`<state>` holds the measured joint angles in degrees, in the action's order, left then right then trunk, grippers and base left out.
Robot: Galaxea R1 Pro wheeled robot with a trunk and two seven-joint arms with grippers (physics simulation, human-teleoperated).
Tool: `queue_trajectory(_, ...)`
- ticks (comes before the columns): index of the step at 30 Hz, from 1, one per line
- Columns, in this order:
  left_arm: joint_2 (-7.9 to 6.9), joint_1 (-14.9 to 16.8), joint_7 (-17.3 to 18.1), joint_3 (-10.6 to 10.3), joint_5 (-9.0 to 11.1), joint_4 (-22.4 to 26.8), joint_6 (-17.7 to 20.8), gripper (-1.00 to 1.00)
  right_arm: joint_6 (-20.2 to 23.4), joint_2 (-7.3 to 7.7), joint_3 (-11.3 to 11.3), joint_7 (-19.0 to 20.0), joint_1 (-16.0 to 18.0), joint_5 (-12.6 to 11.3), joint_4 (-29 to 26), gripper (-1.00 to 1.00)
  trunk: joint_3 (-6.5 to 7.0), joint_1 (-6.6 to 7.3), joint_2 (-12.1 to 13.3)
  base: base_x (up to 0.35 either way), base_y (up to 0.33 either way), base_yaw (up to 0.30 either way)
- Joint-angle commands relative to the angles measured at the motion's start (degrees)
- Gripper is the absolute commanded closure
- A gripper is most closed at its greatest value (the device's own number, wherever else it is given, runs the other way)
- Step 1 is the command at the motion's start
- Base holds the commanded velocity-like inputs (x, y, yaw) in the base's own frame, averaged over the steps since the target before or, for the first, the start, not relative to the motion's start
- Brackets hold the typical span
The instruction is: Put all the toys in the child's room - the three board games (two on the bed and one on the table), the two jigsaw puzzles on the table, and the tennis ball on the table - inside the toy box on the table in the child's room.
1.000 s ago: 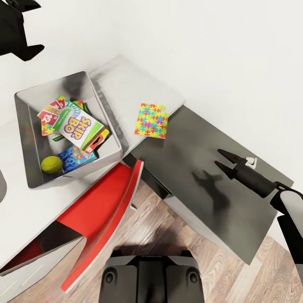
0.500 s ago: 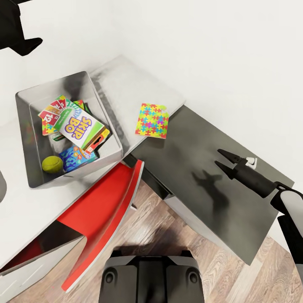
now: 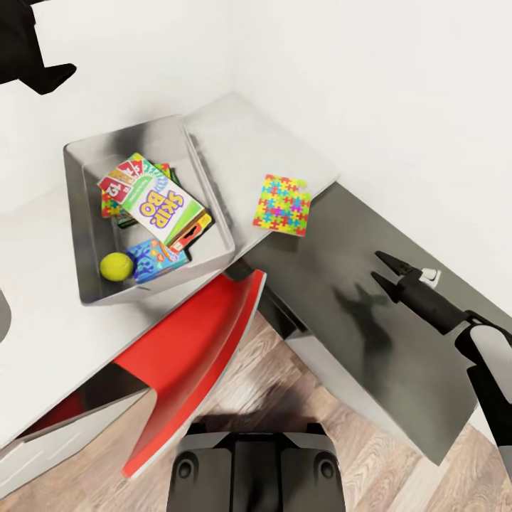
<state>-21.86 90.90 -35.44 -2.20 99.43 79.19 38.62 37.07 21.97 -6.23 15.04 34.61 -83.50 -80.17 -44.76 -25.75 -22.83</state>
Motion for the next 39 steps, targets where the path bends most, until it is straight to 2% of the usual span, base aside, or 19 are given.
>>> queue_trajectory(1,-0.03,0.1,-0.6,-0.1,0.6,0.0,-0.1,-1.00,-0.2,0.00,-0.1,0.1,0.0,-0.1,0.2,-1.00,-0.07,-0.03,-0.1,0.000,0.000,0.273)
queue_trajectory(10,-0.03,0.1,-0.6,-0.1,0.8,-0.7,-0.1,-1.00,-3.1,0.06,0.0,0.1,0.0,0.0,2.1,-1.00,-0.07,-0.03,-0.1,0.000,0.000,0.285)
queue_trajectory(16,-0.03,0.1,-0.6,-0.2,0.8,-1.7,-0.1,-1.00,-8.1,0.08,0.0,0.1,0.0,1.6,2.5,-1.00,-0.07,-0.03,-0.1,0.000,0.000,0.210)
queue_trajectory(23,0.00,0.1,-0.6,-1.6,0.9,-2.0,-0.1,-1.00,-11.0,0.09,0.0,0.2,0.0,4.0,2.6,-1.00,-0.07,-0.03,-0.1,0.000,0.000,0.065)
queue_trajectory(39,-0.01,0.1,-0.6,-2.4,0.9,-2.1,-0.1,-1.00,-14.4,0.09,-0.1,0.2,0.0,5.0,2.6,-1.00,-0.07,-0.03,-0.1,0.000,0.000,0.010)
